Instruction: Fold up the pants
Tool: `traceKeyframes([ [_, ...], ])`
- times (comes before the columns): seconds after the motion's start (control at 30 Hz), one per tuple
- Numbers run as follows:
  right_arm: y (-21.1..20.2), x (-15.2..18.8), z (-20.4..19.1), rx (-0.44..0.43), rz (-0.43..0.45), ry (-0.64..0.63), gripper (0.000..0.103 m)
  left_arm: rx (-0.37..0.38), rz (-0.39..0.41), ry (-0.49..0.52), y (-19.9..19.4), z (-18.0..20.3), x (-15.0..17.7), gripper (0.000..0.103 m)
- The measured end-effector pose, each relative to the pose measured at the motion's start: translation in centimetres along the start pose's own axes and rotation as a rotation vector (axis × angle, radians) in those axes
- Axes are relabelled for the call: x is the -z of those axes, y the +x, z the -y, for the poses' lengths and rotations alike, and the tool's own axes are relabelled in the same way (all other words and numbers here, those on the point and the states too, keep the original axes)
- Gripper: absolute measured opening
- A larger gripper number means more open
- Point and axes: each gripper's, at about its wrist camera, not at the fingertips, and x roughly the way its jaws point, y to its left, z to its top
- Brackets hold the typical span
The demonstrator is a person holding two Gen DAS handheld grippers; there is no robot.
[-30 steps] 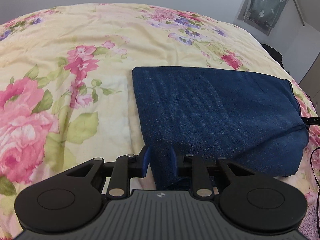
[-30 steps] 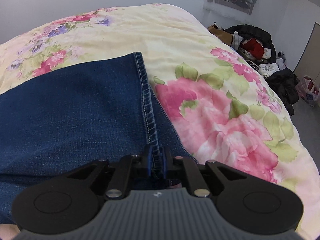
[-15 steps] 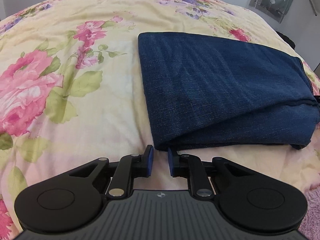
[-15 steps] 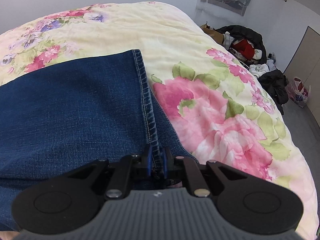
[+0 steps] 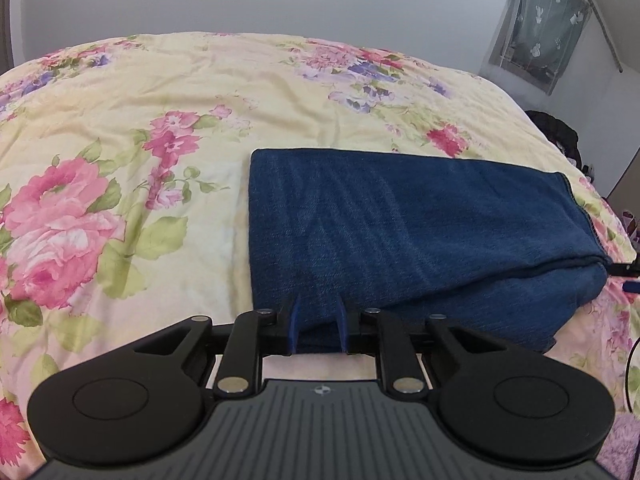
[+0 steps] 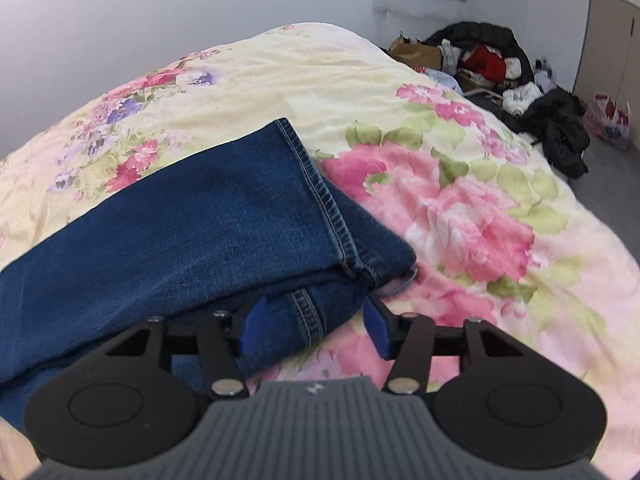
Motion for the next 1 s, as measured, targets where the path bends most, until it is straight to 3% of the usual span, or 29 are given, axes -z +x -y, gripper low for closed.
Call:
traceKeyframes([
  [0.23, 0.2, 1.4, 3.6, -0.12, -0.048, 0.285, 0.073, 0.079, 0.021, -0.027, 1.3, 3.7, -2.4, 0.026],
  [0.43, 1.3, 0.7, 4.8, -0.193, -0.039, 0.414, 0.075, 0.158, -0.02, -0.054, 4.9, 5.8, -4.0, 0.028],
  [0.77, 6.0, 1.0, 9.4, -0.348, -0.02, 0.718, 0.081, 0.165, -0.077, 0.002, 10.7, 7.5, -5.8, 0.028],
  [0.87, 7.2, 0.2, 9.4, -0.384, 0.001, 0.729, 0.081, 0.177, -0.064, 0.007, 11.7, 7.7, -6.5, 0.028],
  [1.0, 8.6, -0.6, 8.3, -0.378, 0.012, 0.645, 0.074, 0.192, -0.047, 0.048, 12.9, 8.3, -7.5, 0.028],
])
